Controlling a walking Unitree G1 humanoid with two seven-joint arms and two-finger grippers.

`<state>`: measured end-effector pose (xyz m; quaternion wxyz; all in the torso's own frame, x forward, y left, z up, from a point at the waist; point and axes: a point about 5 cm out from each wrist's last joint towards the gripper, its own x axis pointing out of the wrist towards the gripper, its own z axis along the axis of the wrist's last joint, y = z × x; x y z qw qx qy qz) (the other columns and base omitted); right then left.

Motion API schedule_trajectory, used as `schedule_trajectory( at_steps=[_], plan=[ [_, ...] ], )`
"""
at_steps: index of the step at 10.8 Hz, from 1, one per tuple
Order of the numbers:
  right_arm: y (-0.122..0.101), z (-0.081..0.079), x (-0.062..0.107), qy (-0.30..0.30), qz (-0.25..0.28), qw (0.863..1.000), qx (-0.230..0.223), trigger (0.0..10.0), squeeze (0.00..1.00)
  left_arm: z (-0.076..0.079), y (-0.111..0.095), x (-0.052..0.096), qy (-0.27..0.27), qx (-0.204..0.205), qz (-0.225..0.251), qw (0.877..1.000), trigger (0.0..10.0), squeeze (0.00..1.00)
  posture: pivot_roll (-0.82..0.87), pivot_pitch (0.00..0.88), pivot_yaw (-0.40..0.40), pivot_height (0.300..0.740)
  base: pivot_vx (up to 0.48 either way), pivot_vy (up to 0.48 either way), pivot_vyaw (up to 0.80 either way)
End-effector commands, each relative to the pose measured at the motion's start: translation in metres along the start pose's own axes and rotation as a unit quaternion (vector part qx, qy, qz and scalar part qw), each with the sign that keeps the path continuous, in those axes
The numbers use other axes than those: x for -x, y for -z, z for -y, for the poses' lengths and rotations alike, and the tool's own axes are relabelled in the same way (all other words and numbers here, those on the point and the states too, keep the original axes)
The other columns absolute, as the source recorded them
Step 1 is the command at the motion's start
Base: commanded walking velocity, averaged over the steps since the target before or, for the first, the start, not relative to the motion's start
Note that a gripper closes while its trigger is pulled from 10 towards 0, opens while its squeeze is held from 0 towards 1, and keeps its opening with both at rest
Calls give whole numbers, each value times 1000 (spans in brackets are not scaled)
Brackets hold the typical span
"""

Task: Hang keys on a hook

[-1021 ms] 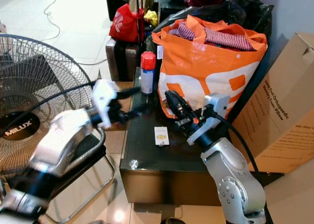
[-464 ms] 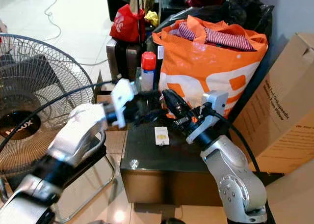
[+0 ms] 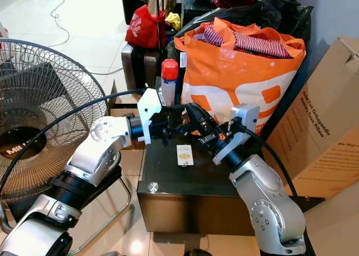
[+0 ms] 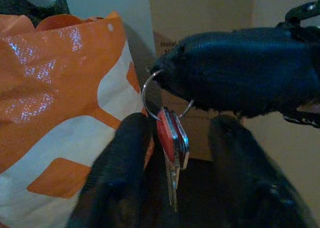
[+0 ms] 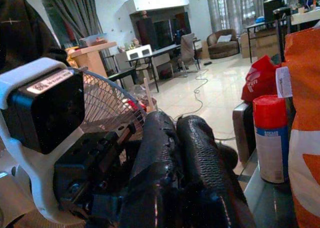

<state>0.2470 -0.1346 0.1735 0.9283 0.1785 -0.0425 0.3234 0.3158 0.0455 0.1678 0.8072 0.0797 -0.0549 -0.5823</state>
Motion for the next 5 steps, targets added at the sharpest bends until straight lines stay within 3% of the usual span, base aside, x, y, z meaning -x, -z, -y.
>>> schedule_trajectory(
  at_steps=[1, 5],
  plan=[
    [-9, -5, -2, -18, 14, 1000, 9, 0, 0, -1, -3, -2, 5, -8, 2, 1000, 0, 0, -121, 0, -27, 740, 0, 0, 0],
    [-9, -6, -2, -23, 13, 1000, 7, 0, 0, -1, -6, -7, 14, -13, 10, 1000, 0, 0, -122, 0, -25, 740, 0, 0, 0]
  ],
)
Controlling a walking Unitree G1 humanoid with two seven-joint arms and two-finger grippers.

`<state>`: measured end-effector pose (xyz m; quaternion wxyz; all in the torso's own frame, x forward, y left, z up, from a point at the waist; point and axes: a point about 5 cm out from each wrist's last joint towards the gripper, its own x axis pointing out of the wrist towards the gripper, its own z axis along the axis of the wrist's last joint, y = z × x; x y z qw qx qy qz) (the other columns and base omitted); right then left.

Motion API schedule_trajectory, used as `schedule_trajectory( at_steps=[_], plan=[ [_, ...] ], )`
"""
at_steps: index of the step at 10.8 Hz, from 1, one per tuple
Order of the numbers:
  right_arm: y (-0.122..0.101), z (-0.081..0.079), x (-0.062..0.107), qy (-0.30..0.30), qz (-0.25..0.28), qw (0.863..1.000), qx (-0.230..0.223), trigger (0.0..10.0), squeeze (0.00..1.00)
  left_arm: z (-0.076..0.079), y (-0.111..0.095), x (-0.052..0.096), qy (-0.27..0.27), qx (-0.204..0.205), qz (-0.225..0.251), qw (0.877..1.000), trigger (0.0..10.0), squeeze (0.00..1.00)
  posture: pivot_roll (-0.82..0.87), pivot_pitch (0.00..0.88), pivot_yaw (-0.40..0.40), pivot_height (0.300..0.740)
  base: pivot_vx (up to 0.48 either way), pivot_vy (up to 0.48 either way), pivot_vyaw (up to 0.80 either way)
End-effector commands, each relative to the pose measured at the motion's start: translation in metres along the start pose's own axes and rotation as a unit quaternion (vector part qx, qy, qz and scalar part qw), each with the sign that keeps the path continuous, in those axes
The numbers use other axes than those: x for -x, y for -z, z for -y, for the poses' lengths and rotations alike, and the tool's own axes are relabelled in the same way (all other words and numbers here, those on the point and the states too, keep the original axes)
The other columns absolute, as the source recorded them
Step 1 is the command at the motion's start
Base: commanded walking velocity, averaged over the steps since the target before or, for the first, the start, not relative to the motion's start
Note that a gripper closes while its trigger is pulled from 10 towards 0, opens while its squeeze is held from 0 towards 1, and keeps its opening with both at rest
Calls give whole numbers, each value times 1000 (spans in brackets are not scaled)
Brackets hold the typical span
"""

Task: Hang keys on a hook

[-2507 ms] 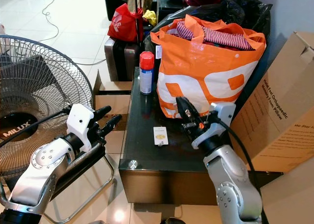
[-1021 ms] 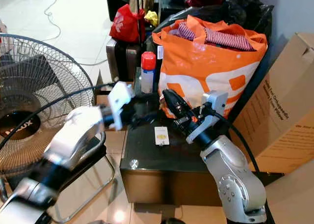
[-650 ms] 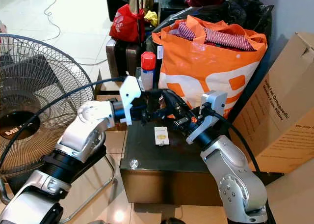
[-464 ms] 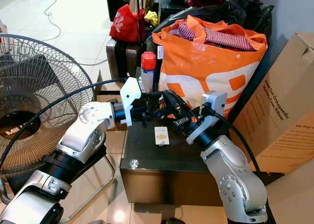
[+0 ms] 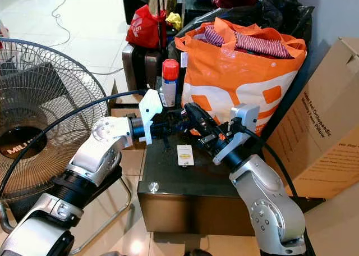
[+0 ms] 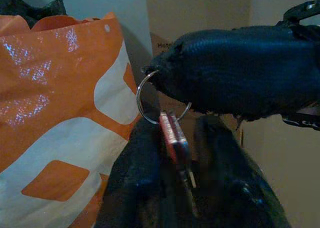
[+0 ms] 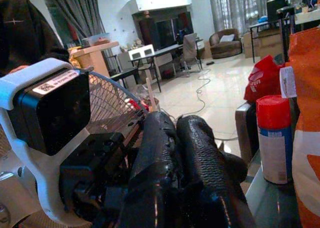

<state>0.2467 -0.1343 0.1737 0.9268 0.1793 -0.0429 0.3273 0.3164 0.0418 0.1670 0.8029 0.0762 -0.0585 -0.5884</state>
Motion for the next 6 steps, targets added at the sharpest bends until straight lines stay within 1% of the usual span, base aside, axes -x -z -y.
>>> schedule_trajectory(
  at_steps=[1, 6],
  plan=[
    [-7, -4, 0, -14, 10, 1000, 8, 0, 0, 0, -7, -4, 11, -17, 6, 1000, 0, 0, -123, 0, -28, 740, 0, 0, 0],
    [-3, -3, 1, -12, 1, 1000, 7, 0, 0, 0, -7, -4, 12, -27, 3, 1000, 0, 0, -119, 0, -33, 740, 0, 0, 0]
  ],
)
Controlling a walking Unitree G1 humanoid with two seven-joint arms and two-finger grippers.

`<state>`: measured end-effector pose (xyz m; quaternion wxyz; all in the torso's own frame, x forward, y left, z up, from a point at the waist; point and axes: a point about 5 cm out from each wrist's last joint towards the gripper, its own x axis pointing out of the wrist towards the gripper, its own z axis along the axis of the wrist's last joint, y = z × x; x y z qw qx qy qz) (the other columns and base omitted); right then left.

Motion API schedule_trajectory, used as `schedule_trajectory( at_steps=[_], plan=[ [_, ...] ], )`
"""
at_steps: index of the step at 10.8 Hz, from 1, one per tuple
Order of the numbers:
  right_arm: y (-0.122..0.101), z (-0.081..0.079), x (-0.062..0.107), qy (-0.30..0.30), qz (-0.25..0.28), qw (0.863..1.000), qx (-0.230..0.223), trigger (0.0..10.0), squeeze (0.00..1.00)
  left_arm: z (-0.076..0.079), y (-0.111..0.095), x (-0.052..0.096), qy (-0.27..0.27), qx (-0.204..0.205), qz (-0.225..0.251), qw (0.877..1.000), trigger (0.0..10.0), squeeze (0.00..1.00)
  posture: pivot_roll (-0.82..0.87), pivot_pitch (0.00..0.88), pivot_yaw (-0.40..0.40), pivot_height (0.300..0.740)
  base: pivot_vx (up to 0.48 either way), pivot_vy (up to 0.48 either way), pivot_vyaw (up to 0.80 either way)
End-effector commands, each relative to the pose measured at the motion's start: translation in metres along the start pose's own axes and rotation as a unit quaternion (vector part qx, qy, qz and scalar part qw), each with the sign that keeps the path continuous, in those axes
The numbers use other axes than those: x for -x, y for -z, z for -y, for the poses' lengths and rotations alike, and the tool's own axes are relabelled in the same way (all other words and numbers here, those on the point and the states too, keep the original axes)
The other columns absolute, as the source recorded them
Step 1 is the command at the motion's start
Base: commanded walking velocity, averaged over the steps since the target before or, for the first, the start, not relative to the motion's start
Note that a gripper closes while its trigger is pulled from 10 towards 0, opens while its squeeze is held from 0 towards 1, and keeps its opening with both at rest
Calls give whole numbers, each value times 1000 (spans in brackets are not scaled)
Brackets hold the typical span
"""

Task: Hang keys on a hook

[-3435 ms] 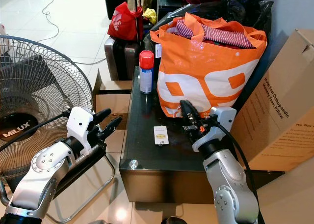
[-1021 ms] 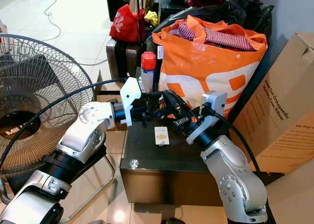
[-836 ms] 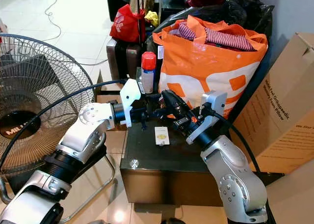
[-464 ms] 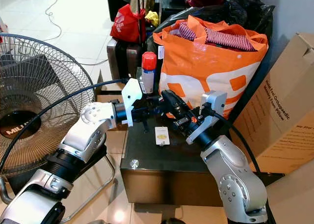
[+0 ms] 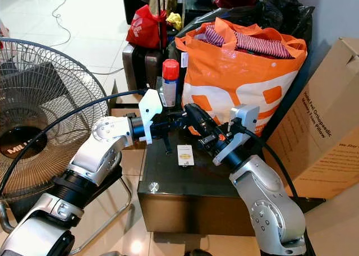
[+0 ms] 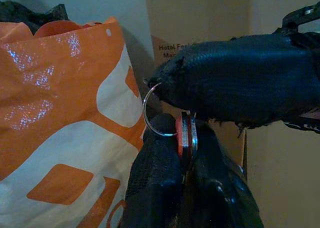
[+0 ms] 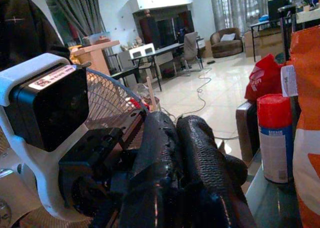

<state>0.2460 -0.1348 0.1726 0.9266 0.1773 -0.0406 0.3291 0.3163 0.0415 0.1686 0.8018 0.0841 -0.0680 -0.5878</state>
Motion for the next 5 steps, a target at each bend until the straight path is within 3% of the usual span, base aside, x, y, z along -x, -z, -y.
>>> schedule_trajectory(
  at_steps=[1, 3, 4, 5],
  plan=[
    [-2, -3, 1, -10, 2, 1000, 6, 0, 0, 0, -5, -4, 11, -16, 0, 1000, 0, 0, -119, 0, -35, 740, 0, 0, 0],
    [-2, -2, 2, -7, -2, 1000, 8, 0, 0, 0, -3, -3, 7, -18, -3, 1000, 0, 0, -119, 0, -37, 740, 0, 0, 0],
    [-2, -1, 2, -3, -3, 1000, 13, 2588, 0, 0, -2, -3, 4, -17, -6, 1000, 0, 0, -119, 0, -39, 740, 0, 0, 0],
    [-2, 1, 2, 4, -3, 1000, 18, 10000, 0, -1, 1, -1, -4, -16, -15, 1000, 0, 0, -117, 0, -41, 740, 0, 0, 0]
  ],
)
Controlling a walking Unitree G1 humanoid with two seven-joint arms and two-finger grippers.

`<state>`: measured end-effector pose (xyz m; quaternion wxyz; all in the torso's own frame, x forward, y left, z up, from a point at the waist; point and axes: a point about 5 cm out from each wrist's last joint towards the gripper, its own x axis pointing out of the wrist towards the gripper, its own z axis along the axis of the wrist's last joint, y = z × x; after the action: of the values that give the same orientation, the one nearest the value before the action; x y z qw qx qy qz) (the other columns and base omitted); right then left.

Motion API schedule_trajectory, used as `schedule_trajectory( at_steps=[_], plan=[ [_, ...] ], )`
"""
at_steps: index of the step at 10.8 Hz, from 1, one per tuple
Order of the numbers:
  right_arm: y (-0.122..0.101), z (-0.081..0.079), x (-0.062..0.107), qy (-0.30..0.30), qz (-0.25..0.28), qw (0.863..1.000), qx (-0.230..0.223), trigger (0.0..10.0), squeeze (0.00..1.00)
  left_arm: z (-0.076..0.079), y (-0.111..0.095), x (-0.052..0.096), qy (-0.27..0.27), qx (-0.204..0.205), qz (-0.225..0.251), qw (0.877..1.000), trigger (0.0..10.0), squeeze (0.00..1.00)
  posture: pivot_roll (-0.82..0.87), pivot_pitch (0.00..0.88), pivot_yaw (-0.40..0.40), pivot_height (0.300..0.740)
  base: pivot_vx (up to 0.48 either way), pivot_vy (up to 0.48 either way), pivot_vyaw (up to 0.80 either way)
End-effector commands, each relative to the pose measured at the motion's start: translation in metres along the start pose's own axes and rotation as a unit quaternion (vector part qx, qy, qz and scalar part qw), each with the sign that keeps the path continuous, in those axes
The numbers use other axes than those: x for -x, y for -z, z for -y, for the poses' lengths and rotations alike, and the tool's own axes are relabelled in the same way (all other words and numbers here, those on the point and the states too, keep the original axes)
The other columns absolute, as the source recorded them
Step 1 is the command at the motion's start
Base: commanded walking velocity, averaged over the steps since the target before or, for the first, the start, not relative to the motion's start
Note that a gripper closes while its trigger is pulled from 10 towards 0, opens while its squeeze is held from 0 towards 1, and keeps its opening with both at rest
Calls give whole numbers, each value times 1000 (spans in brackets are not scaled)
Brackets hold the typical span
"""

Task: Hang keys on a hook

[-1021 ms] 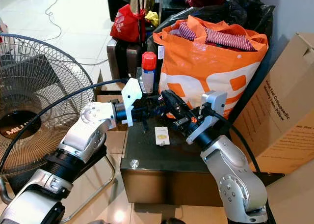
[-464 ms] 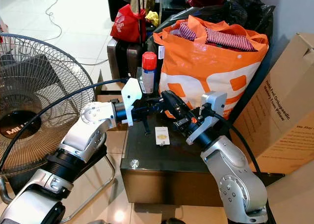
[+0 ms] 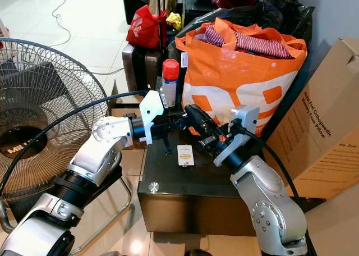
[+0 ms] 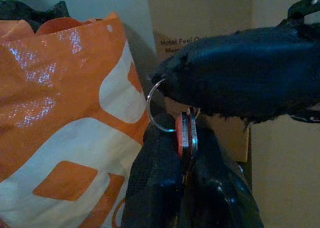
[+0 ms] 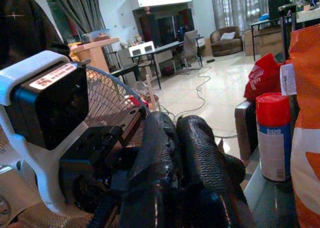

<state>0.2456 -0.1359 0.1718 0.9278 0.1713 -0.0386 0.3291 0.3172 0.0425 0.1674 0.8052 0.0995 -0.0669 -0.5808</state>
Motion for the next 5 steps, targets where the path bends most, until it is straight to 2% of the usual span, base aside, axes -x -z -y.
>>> schedule_trajectory(
  at_steps=[1, 2, 3, 5],
  plan=[
    [-3, 1, 1, 4, 1, 1000, 13, 10000, 0, -1, 1, 0, -3, -3, -8, 1000, 0, 0, -117, 0, -42, 740, 0, 0, 0],
    [-2, 1, 2, 4, -1, 1000, 14, 10000, 0, -6, 4, 2, -21, -7, -20, 1000, 0, 0, -115, 0, -42, 740, 0, 0, 0],
    [-3, 1, 3, 0, 0, 1000, 8, 10000, 1000, -9, 5, 3, -31, -8, -26, 999, 0, 0, -116, 0, -42, 740, 0, 0, 0],
    [-4, 2, 5, -3, 2, 1000, 4, 10000, 1000, -10, 5, 4, -33, -8, -27, 999, 0, 0, -117, 0, -41, 740, 0, 0, 0]
  ],
)
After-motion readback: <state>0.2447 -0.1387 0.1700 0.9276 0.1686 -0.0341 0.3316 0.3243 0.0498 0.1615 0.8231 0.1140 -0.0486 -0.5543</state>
